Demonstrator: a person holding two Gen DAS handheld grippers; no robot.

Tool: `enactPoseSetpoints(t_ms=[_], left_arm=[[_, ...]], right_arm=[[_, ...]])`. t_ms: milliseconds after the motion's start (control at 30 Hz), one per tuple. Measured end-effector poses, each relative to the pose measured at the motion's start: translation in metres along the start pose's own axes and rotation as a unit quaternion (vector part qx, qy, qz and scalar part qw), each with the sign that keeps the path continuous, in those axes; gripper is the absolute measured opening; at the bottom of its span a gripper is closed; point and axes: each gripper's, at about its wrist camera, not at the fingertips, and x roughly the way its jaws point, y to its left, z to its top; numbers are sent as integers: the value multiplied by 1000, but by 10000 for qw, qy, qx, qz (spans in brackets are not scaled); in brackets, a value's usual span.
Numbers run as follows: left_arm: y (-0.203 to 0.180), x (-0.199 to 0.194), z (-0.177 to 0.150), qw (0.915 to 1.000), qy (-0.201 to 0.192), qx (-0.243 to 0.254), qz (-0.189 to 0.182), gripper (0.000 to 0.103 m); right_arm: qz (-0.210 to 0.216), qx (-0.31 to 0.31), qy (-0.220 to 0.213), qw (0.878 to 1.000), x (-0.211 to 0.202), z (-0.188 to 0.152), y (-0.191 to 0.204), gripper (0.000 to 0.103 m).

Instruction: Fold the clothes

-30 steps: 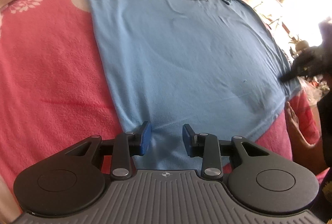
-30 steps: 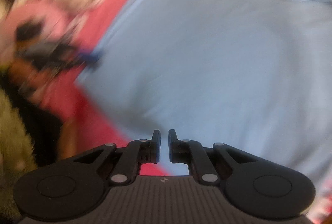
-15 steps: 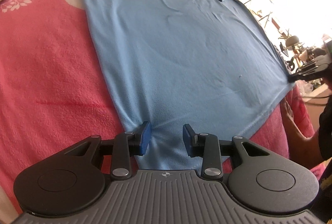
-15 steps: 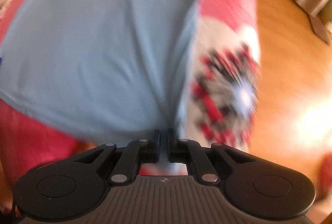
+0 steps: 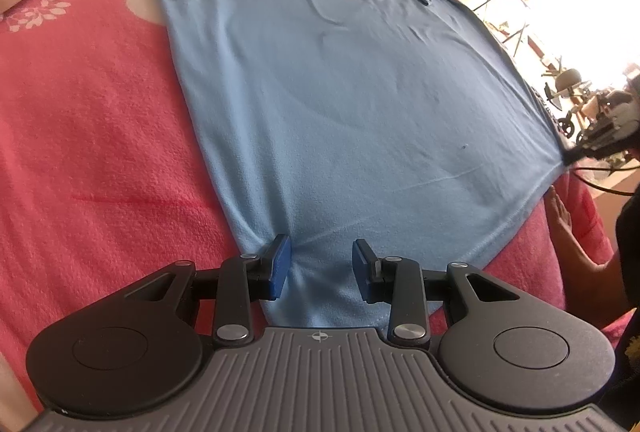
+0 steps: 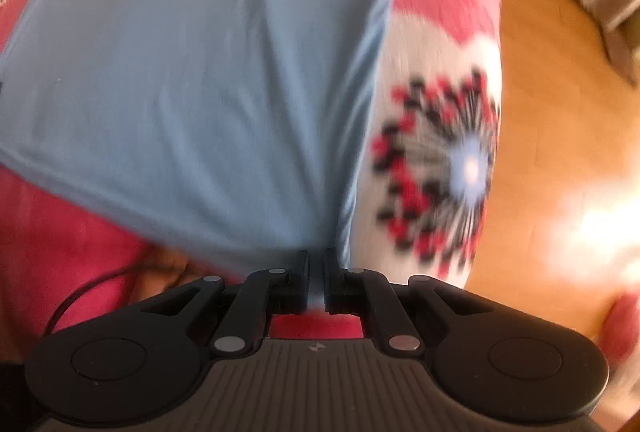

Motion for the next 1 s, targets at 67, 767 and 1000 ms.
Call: enactPoseSetpoints(t_ms=[67, 767, 1000], left_arm=[[-1, 0, 0, 10000, 3, -7, 27, 34], [-1, -30, -30, 9862, 1090, -1151, 470, 34], [-20, -65, -27, 9722, 869, -1607, 1461, 34]], right_arm=[[3, -15, 24, 10000, -7, 0, -1, 7], [1010, -1131, -2089, 9661, -54, 139, 33, 7], [1864, -1616, -2206, 9436, -26, 186, 44, 7]])
